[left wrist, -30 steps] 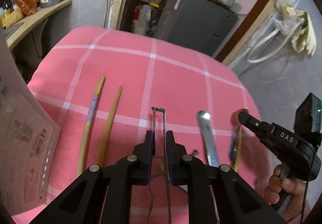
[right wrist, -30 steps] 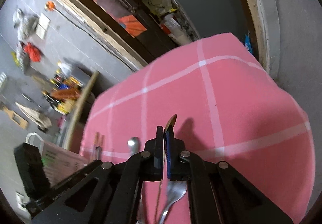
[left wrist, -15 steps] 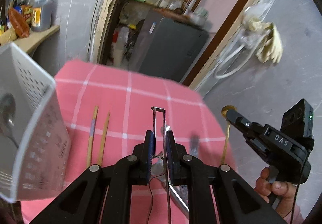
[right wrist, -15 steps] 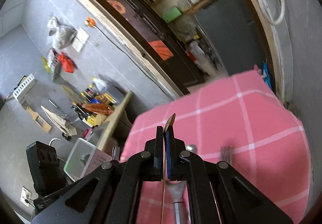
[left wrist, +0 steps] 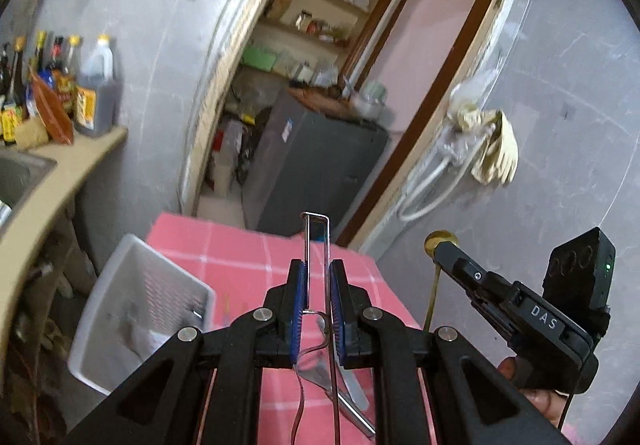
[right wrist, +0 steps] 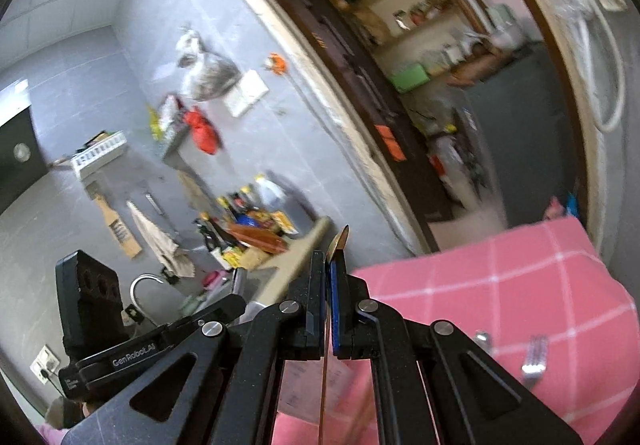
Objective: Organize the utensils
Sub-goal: 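Lift the gold spoon and wire peeler and carry them over the caddy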
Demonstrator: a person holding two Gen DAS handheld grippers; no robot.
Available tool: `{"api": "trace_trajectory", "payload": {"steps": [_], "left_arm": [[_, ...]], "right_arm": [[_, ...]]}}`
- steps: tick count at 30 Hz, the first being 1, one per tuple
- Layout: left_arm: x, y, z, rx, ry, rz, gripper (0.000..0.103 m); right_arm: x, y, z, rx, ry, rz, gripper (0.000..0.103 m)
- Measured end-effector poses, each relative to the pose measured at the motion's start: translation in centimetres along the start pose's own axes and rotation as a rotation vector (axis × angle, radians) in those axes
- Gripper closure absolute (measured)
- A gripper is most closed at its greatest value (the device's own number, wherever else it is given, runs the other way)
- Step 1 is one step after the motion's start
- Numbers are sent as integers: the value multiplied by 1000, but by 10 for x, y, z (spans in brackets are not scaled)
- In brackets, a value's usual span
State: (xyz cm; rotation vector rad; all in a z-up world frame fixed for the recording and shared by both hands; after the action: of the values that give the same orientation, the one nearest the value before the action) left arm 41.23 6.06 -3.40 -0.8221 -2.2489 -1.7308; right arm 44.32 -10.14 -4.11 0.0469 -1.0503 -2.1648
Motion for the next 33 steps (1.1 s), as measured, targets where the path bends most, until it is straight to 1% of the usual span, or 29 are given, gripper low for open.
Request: {"api": "trace_trajectory", "payload": {"steps": [3,5,11,17,19,26,33], "left_arm": [[16,12,16,-5,18,-51,91],[27,20,30,2,33,-103,91],[39,31,68,47,71,-195,91],[28,27,99,80,91,-229,91],[22,23,106,98,89,-240,91],[8,7,116,92,98,-258,91],[10,-8,115,72,88,-262,91]], "right_arm": [[-9,-2,27,29,46,-19,100],[-19,-4,44,46,75,-17,100],[-42,-20,69,87,108,-30,100],[-71,-44,75,117,127,-30,100],[-78,-52,74,130,118,-37,100],[-90,-70,71,171,88,-46,100],[-94,-84,67,198,62,-25,100]]}}
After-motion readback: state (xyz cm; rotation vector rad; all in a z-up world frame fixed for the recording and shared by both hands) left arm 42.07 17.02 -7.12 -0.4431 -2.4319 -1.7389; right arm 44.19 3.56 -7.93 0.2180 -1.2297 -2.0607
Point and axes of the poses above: each gripper's, at about its wrist camera, not at the fingertips, and x roughly against the way its jaws point, z to its left, y to its top, the point moved 5 cm from there along -x, roughly the way its jaws point, and after that the axes turned 9 degrees about -x, right-handed, at the moved point
